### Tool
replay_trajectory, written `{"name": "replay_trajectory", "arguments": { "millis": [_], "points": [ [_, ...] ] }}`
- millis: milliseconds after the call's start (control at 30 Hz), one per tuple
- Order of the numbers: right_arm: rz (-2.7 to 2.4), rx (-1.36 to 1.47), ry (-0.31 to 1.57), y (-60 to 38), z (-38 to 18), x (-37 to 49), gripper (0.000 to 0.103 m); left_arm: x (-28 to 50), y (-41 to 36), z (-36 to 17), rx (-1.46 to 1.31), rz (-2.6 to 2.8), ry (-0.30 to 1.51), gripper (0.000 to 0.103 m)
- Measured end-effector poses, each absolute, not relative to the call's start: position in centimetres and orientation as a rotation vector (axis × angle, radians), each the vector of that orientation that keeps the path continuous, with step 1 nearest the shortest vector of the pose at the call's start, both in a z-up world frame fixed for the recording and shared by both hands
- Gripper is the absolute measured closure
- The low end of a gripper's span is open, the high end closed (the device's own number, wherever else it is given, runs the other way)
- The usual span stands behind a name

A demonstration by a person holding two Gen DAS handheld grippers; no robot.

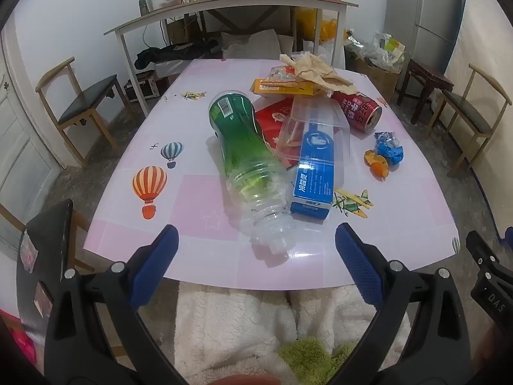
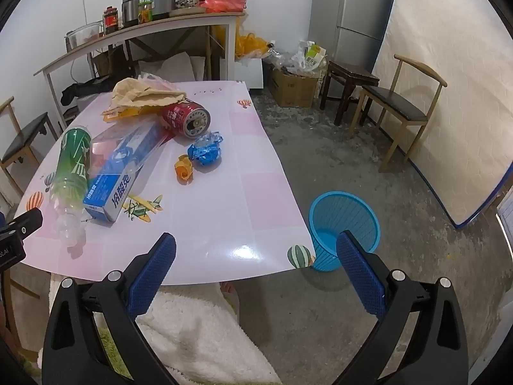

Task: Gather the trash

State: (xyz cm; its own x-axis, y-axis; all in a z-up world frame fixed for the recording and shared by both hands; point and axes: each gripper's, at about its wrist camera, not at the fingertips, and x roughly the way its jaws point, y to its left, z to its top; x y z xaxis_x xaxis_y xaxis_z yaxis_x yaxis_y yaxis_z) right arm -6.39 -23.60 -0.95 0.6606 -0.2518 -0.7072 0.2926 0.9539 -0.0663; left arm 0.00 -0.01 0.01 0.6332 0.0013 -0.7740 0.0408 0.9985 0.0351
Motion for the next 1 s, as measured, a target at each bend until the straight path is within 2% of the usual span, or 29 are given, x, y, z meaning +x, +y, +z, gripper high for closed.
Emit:
{"name": "replay_trajectory", "arguments": {
  "millis": [1000],
  "points": [
    [-0.309,0.058,0.797,-23.70,-0.89,-6.51,0.005,-0.01,0.00,0.01,0.051,-0.022,0.883,0.009]
  ]
}}
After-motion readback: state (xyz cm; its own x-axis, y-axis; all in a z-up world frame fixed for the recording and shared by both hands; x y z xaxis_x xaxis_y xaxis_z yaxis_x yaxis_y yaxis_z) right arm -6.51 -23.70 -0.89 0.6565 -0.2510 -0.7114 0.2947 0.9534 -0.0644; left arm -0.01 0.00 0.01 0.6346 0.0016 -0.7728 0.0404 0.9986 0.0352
